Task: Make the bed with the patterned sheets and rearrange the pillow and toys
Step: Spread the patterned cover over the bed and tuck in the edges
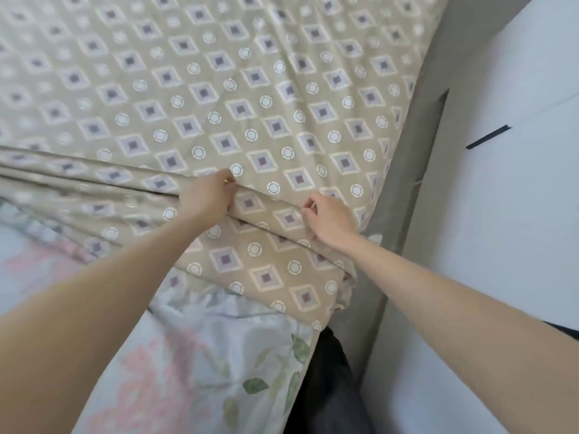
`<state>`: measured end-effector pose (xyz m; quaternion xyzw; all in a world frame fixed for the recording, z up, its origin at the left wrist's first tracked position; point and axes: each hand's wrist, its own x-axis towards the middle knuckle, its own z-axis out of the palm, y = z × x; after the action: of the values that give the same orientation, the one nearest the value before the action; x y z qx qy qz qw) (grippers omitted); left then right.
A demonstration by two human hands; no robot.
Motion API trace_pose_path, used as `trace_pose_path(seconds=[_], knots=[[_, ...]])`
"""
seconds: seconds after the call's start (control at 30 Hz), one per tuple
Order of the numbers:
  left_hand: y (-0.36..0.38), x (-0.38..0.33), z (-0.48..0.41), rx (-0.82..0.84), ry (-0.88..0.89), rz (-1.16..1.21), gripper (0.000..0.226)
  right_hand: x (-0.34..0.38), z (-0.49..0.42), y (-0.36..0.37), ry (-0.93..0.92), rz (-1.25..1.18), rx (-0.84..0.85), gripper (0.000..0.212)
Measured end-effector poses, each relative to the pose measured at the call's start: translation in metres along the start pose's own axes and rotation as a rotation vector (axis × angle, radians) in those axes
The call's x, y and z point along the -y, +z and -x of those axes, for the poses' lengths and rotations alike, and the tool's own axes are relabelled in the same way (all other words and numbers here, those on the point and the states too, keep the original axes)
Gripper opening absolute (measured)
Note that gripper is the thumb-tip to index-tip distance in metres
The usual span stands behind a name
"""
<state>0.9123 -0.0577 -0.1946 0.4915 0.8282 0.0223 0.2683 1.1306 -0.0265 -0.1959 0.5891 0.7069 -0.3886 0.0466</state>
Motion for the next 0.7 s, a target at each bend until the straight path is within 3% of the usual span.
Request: trace_pose_path(seconds=[0.1,0.2,0.3,0.4,0.53,0.7], knots=[[0.006,-0.008,-0.003,-0.076,0.016,0.050,0.020,0.001,0.000,0.001,0.004,0.038,-0.028,0.016],[0.013,-0.008,0.012,-0.109,0.108,0.286,0.022,0.001,-0.001,0.008,0.002,0.040,-0.077,0.014],[0.018,0.006,0.043,-0.082,0.411,0.148,0.019,-0.001,-0.001,0.010,0.008,0.008,-0.094,0.012],[0.027,0.028,0.079,0.088,0.771,-0.041,0.031,0.000,0.000,0.012,0.015,-0.035,-0.102,0.012],[0.046,0.049,0.108,0.265,0.717,-0.235,0.050,0.003,0.006,0.023,0.039,-0.165,-0.121,0.011],[0.050,0.042,0.112,0.276,0.649,-0.282,0.023,0.007,0.014,0.036,0.063,-0.219,-0.179,0.014]])
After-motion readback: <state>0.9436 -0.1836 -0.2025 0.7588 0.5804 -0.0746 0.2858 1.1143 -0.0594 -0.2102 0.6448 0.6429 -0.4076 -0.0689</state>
